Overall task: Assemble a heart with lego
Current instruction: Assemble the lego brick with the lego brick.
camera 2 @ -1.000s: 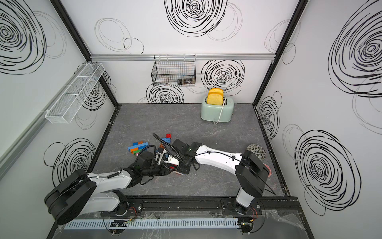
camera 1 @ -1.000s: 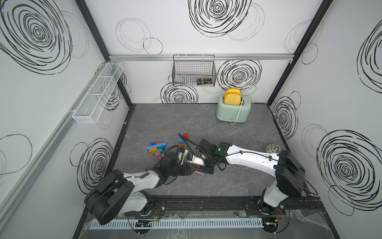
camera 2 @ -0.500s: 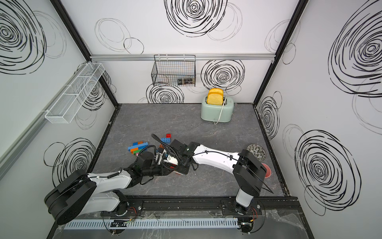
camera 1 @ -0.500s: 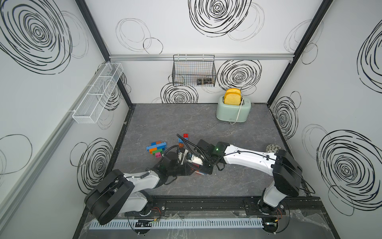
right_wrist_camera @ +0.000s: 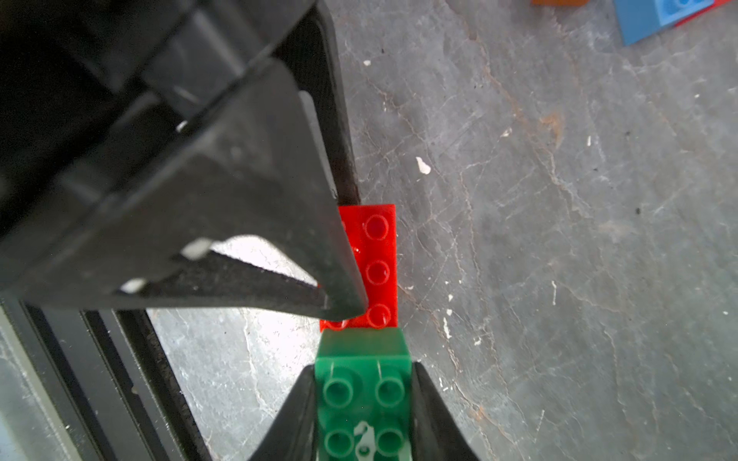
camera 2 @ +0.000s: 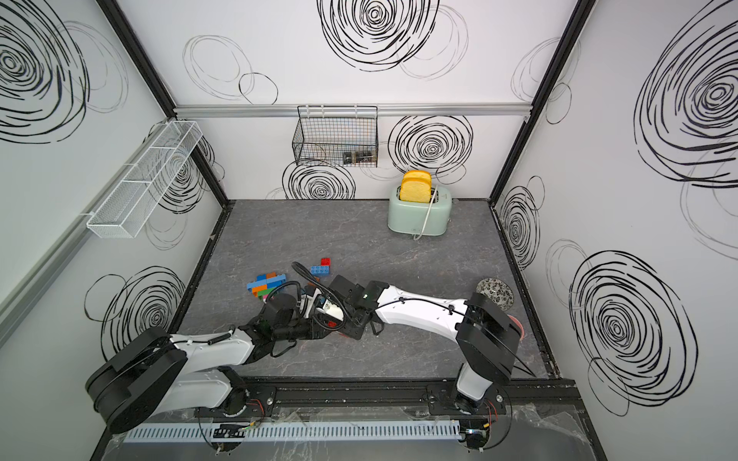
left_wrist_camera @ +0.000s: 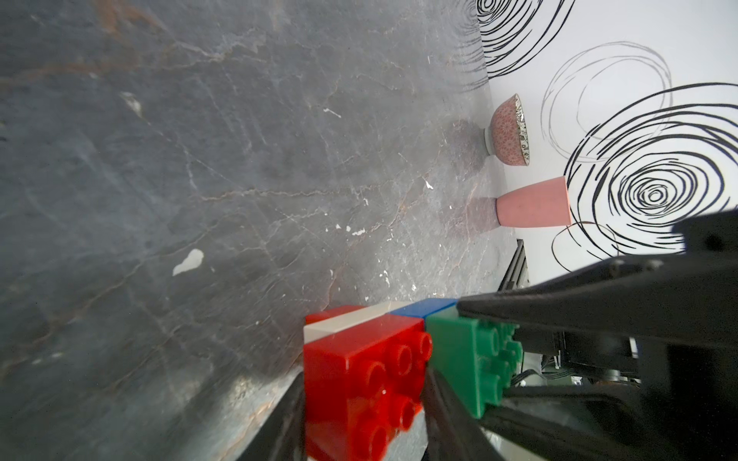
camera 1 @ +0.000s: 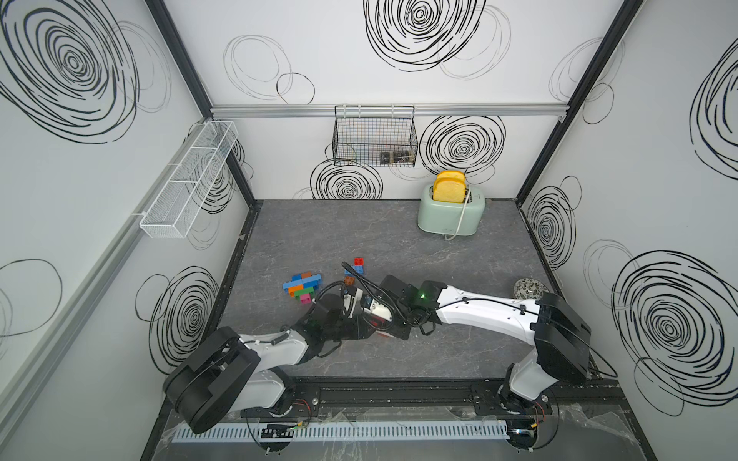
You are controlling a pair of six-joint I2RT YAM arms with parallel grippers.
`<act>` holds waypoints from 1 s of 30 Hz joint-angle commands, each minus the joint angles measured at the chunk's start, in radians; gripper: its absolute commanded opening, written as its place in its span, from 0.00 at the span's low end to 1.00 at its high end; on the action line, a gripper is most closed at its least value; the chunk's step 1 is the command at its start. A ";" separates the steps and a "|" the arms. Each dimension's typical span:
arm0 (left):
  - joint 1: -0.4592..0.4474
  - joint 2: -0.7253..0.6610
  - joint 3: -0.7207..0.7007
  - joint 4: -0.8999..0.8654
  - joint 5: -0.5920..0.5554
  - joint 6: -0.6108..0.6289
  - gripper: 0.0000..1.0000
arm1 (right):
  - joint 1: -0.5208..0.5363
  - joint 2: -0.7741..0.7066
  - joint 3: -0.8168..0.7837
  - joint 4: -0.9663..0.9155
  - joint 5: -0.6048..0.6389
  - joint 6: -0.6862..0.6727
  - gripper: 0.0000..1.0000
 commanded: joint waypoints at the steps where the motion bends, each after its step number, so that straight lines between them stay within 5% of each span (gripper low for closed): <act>1: 0.006 0.037 -0.037 -0.091 -0.054 0.011 0.48 | 0.007 -0.013 -0.047 -0.021 0.015 0.006 0.29; 13: 0.006 0.060 -0.041 -0.068 -0.050 0.003 0.48 | -0.001 0.009 -0.039 -0.043 -0.008 0.013 0.29; 30: 0.009 0.058 -0.057 -0.053 -0.049 -0.001 0.48 | 0.076 0.046 -0.019 -0.135 0.115 0.097 0.28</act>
